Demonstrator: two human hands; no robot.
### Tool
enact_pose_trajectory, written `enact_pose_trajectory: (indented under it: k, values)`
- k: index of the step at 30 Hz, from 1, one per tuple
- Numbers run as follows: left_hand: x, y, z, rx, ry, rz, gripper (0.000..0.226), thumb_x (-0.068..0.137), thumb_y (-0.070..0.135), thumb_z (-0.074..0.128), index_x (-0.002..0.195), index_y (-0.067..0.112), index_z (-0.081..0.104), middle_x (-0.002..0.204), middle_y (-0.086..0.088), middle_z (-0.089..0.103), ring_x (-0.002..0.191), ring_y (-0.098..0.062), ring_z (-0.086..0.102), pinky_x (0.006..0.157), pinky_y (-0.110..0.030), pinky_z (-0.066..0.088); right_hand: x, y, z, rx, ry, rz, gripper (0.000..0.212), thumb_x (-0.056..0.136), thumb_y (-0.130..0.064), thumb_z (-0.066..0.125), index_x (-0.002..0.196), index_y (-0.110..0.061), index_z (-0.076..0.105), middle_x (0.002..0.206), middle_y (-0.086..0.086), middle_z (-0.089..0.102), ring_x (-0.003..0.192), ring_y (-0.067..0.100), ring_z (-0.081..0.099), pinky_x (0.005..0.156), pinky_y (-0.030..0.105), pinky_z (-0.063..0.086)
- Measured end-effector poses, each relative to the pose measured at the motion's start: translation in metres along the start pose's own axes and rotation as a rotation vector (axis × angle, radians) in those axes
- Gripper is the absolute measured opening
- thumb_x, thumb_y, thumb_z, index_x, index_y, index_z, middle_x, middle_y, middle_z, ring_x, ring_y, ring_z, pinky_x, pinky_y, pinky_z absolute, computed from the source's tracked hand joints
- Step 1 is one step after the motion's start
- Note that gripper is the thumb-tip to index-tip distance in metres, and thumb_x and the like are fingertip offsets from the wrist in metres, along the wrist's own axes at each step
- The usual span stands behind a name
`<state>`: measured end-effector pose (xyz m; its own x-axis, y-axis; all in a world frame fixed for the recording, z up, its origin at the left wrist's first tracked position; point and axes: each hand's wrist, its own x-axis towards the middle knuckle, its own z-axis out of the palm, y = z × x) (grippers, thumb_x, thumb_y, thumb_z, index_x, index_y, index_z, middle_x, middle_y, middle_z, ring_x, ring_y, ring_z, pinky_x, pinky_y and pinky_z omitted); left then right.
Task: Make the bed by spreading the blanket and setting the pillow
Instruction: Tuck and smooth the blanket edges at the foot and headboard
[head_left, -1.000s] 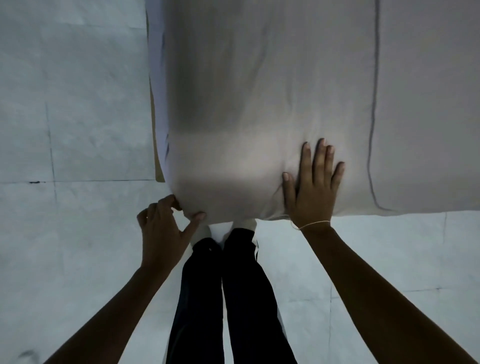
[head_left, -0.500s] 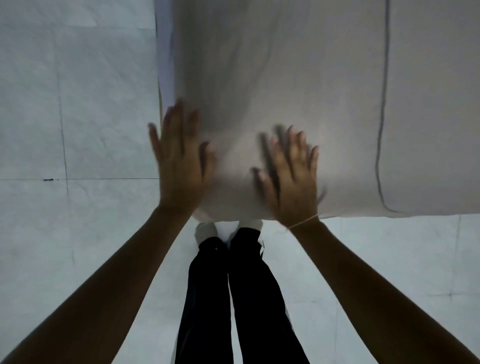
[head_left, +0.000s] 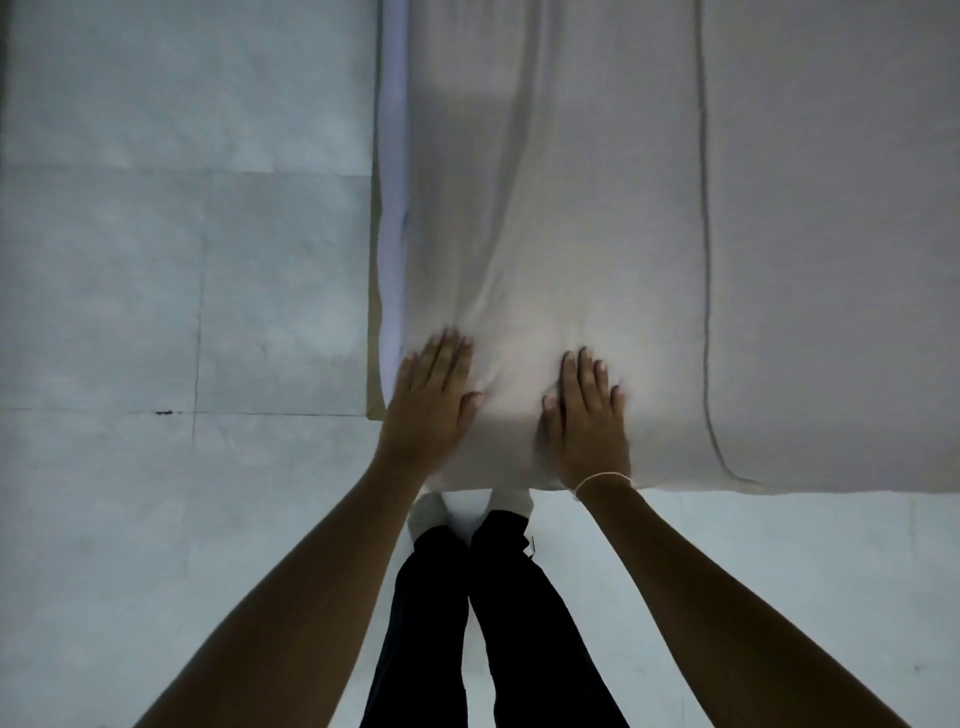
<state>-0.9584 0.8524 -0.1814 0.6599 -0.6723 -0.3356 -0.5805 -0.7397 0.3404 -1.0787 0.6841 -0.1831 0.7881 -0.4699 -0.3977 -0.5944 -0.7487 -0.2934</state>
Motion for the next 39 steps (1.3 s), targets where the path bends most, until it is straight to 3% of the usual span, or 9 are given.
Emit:
enact_pose_trajectory:
  k: [3,5,9,12,15,20,24,31,39]
  values:
    - [-0.030,0.013,-0.046,-0.084,-0.033,-0.103,0.065,0.096,0.046,0.023,0.151,0.011,0.017,0.155,-0.015,0.023,0.143,-0.034,0.023,0.113,-0.048,0.022,-0.018,-0.003,-0.033,0.047,-0.182,-0.009,0.092,0.080,-0.065,-0.010,0.153,-0.016,0.014,0.160,0.009,0.013,0.148,0.026,0.008,0.120,0.038,0.000]
    - [-0.041,0.024,-0.090,-0.075,-0.003,-0.155,0.070,0.093,0.051,0.018,0.151,0.012,0.014,0.154,-0.017,0.025,0.141,-0.036,0.027,0.113,-0.045,0.023,-0.021,-0.016,-0.067,0.041,-0.193,0.015,0.102,0.072,-0.073,-0.019,0.153,-0.018,0.012,0.160,0.008,0.014,0.148,0.026,0.007,0.119,0.038,0.005]
    - [-0.054,0.036,-0.172,-0.056,0.072,-0.169,0.072,0.093,0.057,0.011,0.151,0.015,0.015,0.154,-0.016,0.026,0.139,-0.035,0.032,0.111,-0.046,0.024,-0.024,-0.058,-0.141,-0.005,-0.138,0.016,0.067,0.096,-0.057,0.011,0.153,-0.023,0.010,0.161,0.005,0.012,0.149,0.026,0.007,0.118,0.043,0.011]
    - [-0.053,0.040,-0.235,-0.053,0.162,-0.151,0.074,0.091,0.059,0.006,0.151,0.016,0.015,0.155,-0.015,0.024,0.140,-0.033,0.030,0.113,-0.050,0.021,-0.017,-0.089,-0.197,-0.005,-0.064,-0.053,0.071,0.090,-0.061,0.007,0.152,-0.026,0.012,0.160,0.005,0.013,0.148,0.025,0.009,0.118,0.043,0.013]
    - [-0.043,0.033,-0.296,-0.003,0.241,-0.162,0.064,0.098,0.050,0.021,0.151,0.016,0.013,0.158,-0.014,0.013,0.143,-0.030,0.026,0.115,-0.047,0.018,0.002,-0.113,-0.242,-0.032,0.009,-0.097,0.057,0.100,-0.048,0.024,0.152,-0.025,0.015,0.160,0.006,0.015,0.148,0.025,0.012,0.118,0.044,0.014]
    - [-0.014,-0.009,-0.362,0.019,0.361,-0.133,0.060,0.091,0.047,0.037,0.137,0.009,0.048,0.141,-0.020,0.047,0.106,-0.036,0.063,0.091,-0.048,0.048,0.040,-0.158,-0.290,-0.038,0.101,-0.088,0.052,0.100,-0.045,0.032,0.147,-0.023,0.034,0.152,0.005,0.036,0.143,0.026,0.027,0.116,0.041,0.024]
    - [0.016,-0.063,-0.396,0.055,0.322,-0.102,0.056,0.087,0.045,0.043,0.128,0.010,0.058,0.131,-0.018,0.057,0.090,-0.031,0.069,0.076,-0.043,0.056,0.084,-0.201,-0.314,-0.018,0.129,-0.027,0.050,0.098,-0.046,0.035,0.144,-0.025,0.039,0.144,0.001,0.048,0.142,0.026,0.029,0.114,0.040,0.028]
    - [0.085,-0.163,-0.492,0.035,0.297,-0.029,0.058,0.097,0.040,0.043,0.149,0.018,0.027,0.157,-0.011,0.021,0.134,-0.029,0.041,0.111,-0.042,0.032,0.174,-0.322,-0.343,0.058,0.281,0.052,0.056,0.096,-0.048,0.035,0.147,-0.024,0.033,0.146,0.003,0.045,0.140,0.028,0.031,0.112,0.041,0.031]
    - [0.172,-0.255,-0.582,0.076,0.280,0.040,0.057,0.100,0.043,0.033,0.150,0.022,0.019,0.159,-0.004,0.014,0.144,-0.023,0.023,0.116,-0.035,0.019,0.271,-0.438,-0.366,0.172,0.333,0.085,0.060,0.095,-0.047,0.038,0.148,-0.020,0.030,0.145,0.008,0.044,0.137,0.033,0.034,0.111,0.044,0.032]
